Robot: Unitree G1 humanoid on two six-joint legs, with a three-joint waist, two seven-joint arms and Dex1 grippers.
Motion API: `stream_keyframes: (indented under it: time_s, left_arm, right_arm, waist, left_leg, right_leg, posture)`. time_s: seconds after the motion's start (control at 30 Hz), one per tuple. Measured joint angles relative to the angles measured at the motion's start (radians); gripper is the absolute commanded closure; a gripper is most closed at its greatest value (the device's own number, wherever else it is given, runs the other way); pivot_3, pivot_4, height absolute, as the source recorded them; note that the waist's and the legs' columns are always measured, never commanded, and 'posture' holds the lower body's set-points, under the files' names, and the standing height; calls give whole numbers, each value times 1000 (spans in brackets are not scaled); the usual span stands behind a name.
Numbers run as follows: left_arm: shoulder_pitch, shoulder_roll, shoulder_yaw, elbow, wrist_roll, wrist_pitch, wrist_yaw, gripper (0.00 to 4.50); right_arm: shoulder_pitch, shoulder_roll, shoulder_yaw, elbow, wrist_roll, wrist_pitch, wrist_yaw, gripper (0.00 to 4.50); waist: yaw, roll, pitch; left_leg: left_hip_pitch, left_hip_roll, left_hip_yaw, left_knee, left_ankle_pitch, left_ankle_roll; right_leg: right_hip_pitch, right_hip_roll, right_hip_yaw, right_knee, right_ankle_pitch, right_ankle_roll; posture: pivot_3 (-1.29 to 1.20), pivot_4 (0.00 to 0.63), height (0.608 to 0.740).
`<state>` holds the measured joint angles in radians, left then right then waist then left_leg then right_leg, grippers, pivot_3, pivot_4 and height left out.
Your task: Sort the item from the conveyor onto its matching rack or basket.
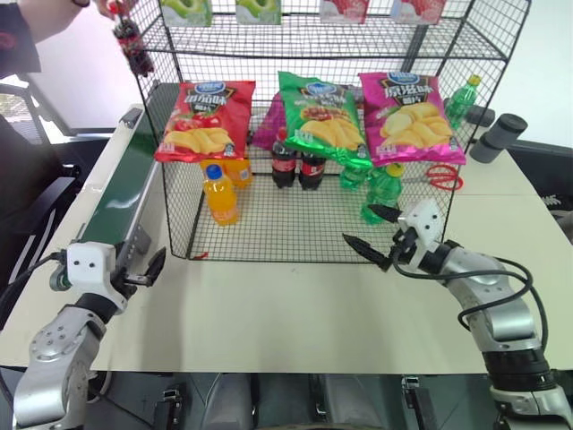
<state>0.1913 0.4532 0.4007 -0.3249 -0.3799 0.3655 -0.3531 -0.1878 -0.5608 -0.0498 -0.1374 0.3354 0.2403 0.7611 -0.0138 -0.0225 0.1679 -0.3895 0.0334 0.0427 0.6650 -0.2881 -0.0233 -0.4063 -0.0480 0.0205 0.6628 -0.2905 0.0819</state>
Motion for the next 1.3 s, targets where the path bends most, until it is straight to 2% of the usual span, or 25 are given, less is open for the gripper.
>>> stream_keyframes:
  time_s: [0.4,0.73,1.3]
  left_arm:
    - [-42,-23,49,34,5,-6,80,0]
    - [-132,-33,88,89,57,0,226,0]
    - [-207,-44,114,212,66,-99,219,0]
  right_arm:
    - [0,14,13,69,-23,-70,18,22]
    - [-53,49,47,142,-48,-118,33,22]
    - [-63,142,118,87,-46,-70,31,22]
  waist:
    - [-1,0,0]
    - [0,0,0]
    - [0,-1,-1]
  left_leg:
    - [0,0,0,0,0,0]
    - [0,0,0,0,0,0]
    - [0,0,0,0,0,0]
  right_leg:
    - [0,0,0,0,0,0]
    - [0,0,0,0,0,0]
    - [0,-1,-1,0,0,0]
  posture:
    - [0,150,734]
    - [0,150,734]
    - [0,150,734]
